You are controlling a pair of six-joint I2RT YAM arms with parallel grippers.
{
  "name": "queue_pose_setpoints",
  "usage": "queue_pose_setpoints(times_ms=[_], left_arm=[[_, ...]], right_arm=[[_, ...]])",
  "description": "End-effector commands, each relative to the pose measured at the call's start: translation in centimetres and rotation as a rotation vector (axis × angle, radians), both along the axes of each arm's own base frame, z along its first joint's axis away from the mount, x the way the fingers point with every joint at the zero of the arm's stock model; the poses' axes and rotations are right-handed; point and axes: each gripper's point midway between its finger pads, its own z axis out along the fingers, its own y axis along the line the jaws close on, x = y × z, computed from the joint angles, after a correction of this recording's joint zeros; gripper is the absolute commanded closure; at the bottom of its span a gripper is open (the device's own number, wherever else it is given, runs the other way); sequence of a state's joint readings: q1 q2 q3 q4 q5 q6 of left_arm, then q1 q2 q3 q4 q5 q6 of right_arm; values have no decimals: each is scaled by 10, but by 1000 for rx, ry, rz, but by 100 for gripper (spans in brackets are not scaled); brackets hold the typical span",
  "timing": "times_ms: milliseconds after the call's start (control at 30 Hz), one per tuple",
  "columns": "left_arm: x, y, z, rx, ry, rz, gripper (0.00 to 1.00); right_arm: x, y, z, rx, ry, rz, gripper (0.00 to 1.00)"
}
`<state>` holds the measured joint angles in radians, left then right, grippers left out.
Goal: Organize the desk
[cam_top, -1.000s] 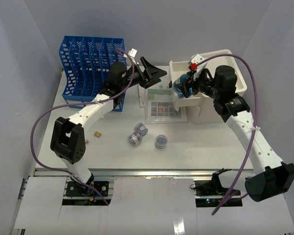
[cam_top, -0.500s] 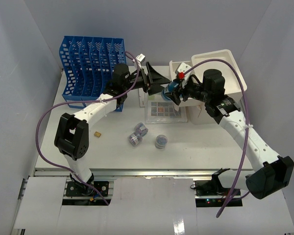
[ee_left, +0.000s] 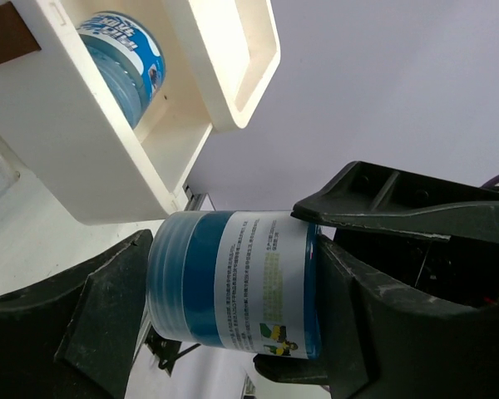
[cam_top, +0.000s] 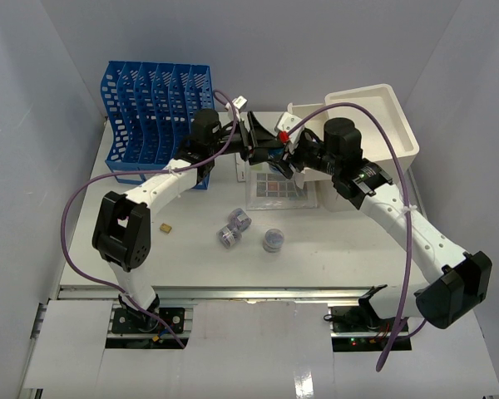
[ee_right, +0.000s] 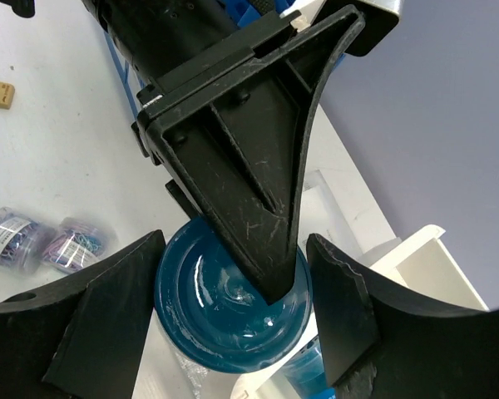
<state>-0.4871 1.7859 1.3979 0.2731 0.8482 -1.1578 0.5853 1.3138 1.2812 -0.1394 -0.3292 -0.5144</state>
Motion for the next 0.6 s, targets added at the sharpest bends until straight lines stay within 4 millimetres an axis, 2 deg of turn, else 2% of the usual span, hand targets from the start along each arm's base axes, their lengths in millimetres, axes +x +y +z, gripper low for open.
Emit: queue_pose_setpoints(times_ms=[0,100,200,300,333,400,467,567], left_arm=[[-29,-1,25,-21,-28,-78,62],[-28,-1,29,-23,-42,-73,84],[-23,0,33,-18,-63,-56,97],[-12,2,37,8,-95,-9,100],[-8,3,39,17,-112,14,100],[2,7,45,37,-152,66,100],[16,10,50,89,-207,130,100],[36,14,67,138,-333,217,100]], right_arm=[[12,0,35,11,-150,-38,89],[10,-3,33,8,-152,-45,87],[8,-7,30,0,-151,-57,56],[6,-13,33,-2,-152,-80,10],[5,-16,34,0,-152,-90,5],[3,-22,38,5,-152,-111,10],[-1,-32,42,14,-147,-116,10],[-11,-51,53,32,-141,-106,10]])
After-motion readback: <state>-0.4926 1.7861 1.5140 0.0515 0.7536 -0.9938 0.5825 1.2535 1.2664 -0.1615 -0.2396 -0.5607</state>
